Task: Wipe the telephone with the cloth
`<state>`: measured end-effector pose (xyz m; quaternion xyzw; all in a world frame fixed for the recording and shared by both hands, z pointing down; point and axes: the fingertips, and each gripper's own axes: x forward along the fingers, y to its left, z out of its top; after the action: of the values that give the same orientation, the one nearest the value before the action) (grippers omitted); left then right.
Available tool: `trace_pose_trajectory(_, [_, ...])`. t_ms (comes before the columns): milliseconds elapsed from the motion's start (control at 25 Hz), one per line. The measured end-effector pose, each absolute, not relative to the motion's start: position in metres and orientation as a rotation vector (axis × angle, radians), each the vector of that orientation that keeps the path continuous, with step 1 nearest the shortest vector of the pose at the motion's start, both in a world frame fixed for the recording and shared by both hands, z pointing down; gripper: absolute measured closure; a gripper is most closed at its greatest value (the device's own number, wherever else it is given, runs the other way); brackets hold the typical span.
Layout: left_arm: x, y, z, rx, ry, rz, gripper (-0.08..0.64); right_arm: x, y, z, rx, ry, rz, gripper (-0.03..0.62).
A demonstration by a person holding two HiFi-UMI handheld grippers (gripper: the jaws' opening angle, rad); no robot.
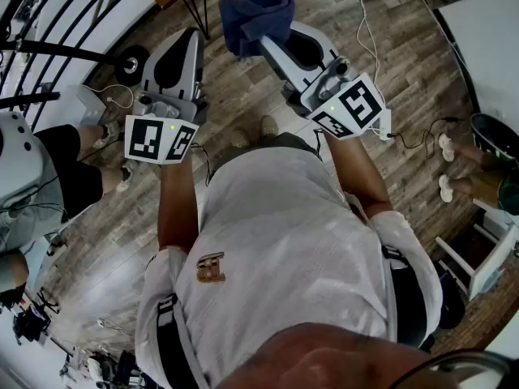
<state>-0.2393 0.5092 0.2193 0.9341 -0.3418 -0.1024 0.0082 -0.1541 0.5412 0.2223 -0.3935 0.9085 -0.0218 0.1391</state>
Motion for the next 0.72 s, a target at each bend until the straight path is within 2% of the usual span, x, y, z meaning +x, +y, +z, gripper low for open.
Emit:
trace_pose_trajectory(520, [-0.249, 0.505, 0.213, 2.928, -1.088, -0.350, 0.541, -0.156, 0.541, 0.215, -1.155, 2.620, -0.033, 0.514])
trace_pose_trajectory(720, [-0.197, 0.483, 0.214, 2.938, -1.115, -0.318, 0.541, -0.099, 0.521, 0.217, -1.148, 2.605, -0.038, 0.514])
